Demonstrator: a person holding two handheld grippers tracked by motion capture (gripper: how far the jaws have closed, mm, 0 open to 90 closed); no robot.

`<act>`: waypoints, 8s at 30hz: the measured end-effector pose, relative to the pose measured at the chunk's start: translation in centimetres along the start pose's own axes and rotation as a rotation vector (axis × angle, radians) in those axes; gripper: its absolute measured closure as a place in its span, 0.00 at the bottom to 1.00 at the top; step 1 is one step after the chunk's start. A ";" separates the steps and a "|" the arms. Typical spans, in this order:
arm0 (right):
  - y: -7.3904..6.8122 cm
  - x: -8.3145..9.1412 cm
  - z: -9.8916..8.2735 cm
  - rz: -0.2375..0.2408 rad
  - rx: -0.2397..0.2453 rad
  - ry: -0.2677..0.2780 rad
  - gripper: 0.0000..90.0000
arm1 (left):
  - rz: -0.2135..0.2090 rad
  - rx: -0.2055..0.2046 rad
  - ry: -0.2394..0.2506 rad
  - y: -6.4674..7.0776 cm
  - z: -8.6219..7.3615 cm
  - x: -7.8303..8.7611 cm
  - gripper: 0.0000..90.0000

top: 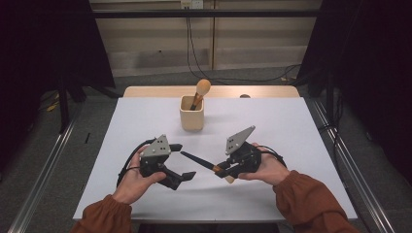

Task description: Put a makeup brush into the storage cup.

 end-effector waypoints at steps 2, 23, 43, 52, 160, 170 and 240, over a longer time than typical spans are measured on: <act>0.0 -0.1 0.0 0.009 0.005 -0.019 0.83 | -0.008 0.006 -0.010 -0.1 0.0 -0.1 0.03; -0.4 -0.7 -0.7 0.098 0.058 -0.255 0.83 | -0.060 -0.064 -0.174 -0.6 -1.4 -0.8 0.06; -0.3 -1.1 -1.2 0.140 0.091 -0.409 0.83 | -0.124 -0.079 -0.352 -0.3 -2.6 -1.4 0.06; -0.1 -1.4 -1.2 0.151 0.103 -0.436 0.83 | -0.183 -0.067 -0.443 -0.1 -3.4 -1.3 0.07; 0.1 -2.9 0.6 0.130 0.107 -0.298 0.37 | -0.341 -0.028 -0.407 1.8 -4.5 -3.7 0.83; 1.1 -2.2 0.4 0.071 0.050 -0.252 0.22 | -0.291 0.045 -0.363 0.5 -4.5 -3.1 0.83; 1.3 0.7 -2.2 -0.179 -0.169 0.325 0.04 | -0.135 0.150 0.137 -1.5 -2.6 0.0 0.83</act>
Point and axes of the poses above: each handheld gripper's, and its own axes: x roughly backward along the jaws, z roughly out of its top, y roughly to its right, the point moved 10 cm from there along -x, roughly forward along the jaws, and after that the axes turned 7 degrees about y, right-handed, at the moved point
